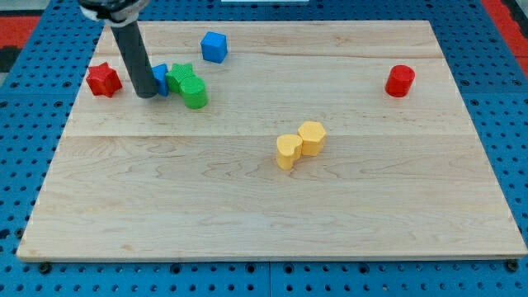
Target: Slide the red star below the green circle
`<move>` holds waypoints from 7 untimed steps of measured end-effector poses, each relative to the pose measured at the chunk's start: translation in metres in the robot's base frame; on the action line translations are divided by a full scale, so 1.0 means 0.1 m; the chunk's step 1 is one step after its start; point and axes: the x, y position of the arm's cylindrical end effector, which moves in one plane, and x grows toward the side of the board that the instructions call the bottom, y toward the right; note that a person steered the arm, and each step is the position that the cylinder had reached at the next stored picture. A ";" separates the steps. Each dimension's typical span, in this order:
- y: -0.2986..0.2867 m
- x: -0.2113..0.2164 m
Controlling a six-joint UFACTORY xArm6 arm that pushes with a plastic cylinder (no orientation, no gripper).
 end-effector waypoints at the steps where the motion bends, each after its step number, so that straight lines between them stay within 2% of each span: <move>1: 0.01 -0.41; 2: 0.14 -0.71; 4: 0.49 -0.74; 5: -0.11 -0.90; 6: -0.58 -0.56; 7: -0.65 -0.23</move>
